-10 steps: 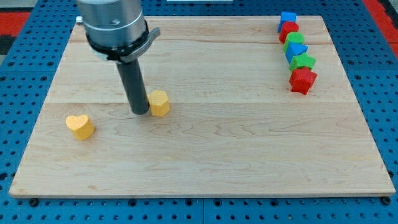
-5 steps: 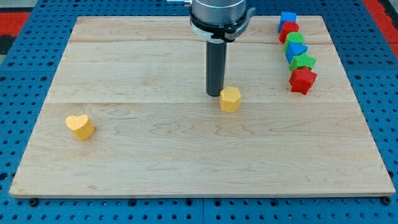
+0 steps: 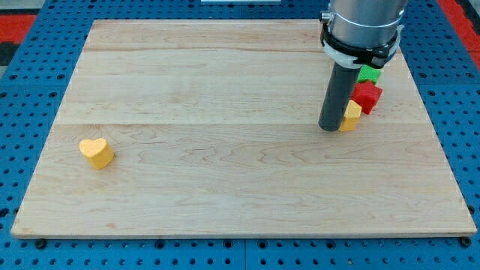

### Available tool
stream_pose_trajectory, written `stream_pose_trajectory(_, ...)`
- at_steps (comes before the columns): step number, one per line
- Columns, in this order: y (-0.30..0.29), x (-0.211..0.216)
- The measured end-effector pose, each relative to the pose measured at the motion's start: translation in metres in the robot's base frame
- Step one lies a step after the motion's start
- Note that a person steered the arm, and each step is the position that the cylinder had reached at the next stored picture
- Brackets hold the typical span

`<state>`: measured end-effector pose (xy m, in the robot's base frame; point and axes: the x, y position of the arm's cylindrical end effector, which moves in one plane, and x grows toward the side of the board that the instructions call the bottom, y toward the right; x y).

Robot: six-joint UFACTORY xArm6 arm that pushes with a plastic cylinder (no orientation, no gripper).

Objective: Keep the yellow hexagon below the red star

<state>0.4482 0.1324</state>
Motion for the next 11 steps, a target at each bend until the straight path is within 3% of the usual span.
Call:
stream_pose_trajectory(4, 0.038, -0.032)
stream_pose_trajectory(11, 0.055, 0.029)
